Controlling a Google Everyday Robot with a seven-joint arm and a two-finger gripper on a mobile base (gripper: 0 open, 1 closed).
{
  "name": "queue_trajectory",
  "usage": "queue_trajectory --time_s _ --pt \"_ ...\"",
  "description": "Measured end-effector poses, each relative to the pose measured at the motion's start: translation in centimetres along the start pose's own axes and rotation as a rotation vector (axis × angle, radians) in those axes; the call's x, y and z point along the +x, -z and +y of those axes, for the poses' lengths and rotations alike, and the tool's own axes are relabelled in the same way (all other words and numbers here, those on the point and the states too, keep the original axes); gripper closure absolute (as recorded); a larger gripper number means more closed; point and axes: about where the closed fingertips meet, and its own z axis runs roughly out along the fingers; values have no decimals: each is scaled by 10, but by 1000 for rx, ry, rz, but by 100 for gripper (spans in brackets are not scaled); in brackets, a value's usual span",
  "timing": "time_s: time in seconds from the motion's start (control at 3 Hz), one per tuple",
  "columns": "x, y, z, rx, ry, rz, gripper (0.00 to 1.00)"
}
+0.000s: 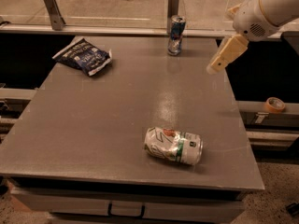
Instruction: Move redbull can near blue chip bag
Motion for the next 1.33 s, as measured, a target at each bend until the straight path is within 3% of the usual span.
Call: queue_trajectory --time_s 0.33,0.67,1.0,1.33 --pt "0 0 0 -2 0 1 0" --pt "-6 -10 -2 -6 -46 -56 0" --pt "-22 -48 -16 -8 -157 -160 0" --pt "-31 -83 -46 21 -262 -260 0"
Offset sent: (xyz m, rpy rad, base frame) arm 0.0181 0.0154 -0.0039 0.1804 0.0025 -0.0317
